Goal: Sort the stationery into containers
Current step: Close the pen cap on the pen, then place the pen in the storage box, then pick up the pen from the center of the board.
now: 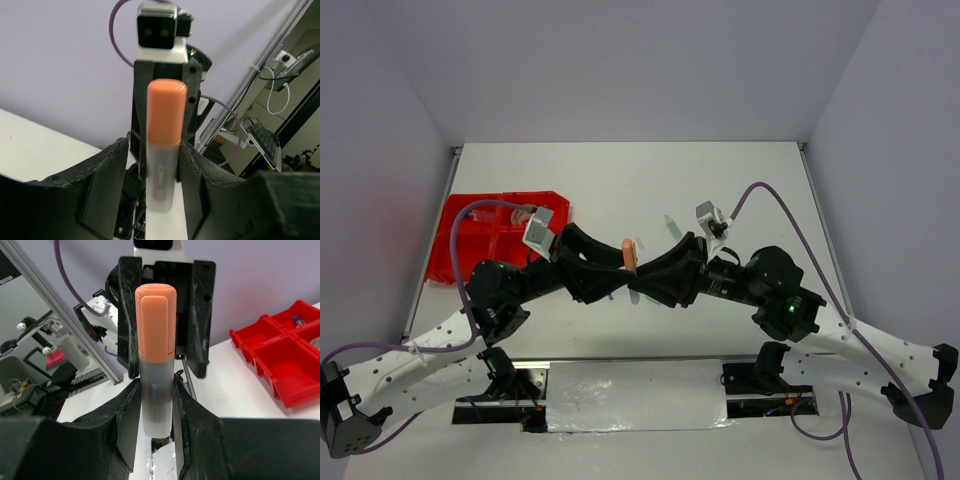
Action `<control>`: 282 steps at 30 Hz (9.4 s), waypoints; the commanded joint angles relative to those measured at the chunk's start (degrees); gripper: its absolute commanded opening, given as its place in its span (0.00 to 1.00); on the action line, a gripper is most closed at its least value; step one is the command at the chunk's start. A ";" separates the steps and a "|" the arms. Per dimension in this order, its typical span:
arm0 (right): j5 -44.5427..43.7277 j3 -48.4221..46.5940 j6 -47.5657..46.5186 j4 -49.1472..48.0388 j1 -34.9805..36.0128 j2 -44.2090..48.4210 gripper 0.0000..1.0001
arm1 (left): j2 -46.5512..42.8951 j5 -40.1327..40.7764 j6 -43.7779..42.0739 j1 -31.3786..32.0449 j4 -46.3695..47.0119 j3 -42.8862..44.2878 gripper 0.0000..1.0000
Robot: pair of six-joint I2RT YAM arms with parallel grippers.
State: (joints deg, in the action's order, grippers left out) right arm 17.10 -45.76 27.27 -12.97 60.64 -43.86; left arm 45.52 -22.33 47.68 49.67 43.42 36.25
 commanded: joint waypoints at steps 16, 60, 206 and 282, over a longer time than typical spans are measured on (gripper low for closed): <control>1.53 -2.14 -1.52 -2.06 0.27 -1.58 0.00 | 0.54 -1.58 -3.82 1.48 -2.46 4.18 0.23; 1.71 -0.56 -3.36 -3.29 0.27 -4.22 0.00 | 0.36 5.54 -10.15 4.29 -13.80 8.57 0.87; -12.01 5.94 -5.73 18.69 -7.91 4.57 1.00 | 24.17 58.01 29.05 -40.53 -61.70 7.87 0.46; 1.27 -17.26 -76.75 41.89 -40.07 -47.11 1.00 | -0.60 22.06 -25.27 -37.37 -73.92 12.00 0.99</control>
State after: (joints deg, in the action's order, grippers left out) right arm 18.17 -60.40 -45.87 27.83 22.11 -91.11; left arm 46.72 0.10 23.86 12.10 -32.14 47.66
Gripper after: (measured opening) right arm 0.996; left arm 0.993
